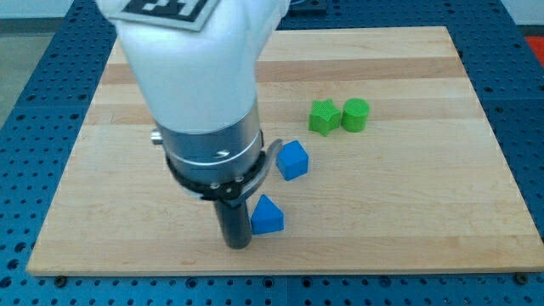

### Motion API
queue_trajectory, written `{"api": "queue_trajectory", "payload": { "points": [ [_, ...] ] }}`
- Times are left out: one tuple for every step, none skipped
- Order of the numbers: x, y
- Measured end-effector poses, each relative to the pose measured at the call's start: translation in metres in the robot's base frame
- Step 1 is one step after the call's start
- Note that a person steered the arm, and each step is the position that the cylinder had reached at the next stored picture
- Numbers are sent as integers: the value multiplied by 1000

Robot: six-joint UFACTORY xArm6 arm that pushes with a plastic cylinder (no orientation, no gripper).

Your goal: Slide the triangle to the right of the green circle

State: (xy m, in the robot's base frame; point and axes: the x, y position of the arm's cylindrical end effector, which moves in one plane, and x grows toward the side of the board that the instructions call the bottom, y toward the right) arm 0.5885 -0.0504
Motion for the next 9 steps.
{"api": "queue_trajectory", "payload": {
  "points": [
    [-20,17],
    [-32,44],
    [-42,55],
    [-59,66],
    [-73,94],
    [-80,134],
    [-80,171],
    [-67,197],
    [-53,212]
  ]
}}
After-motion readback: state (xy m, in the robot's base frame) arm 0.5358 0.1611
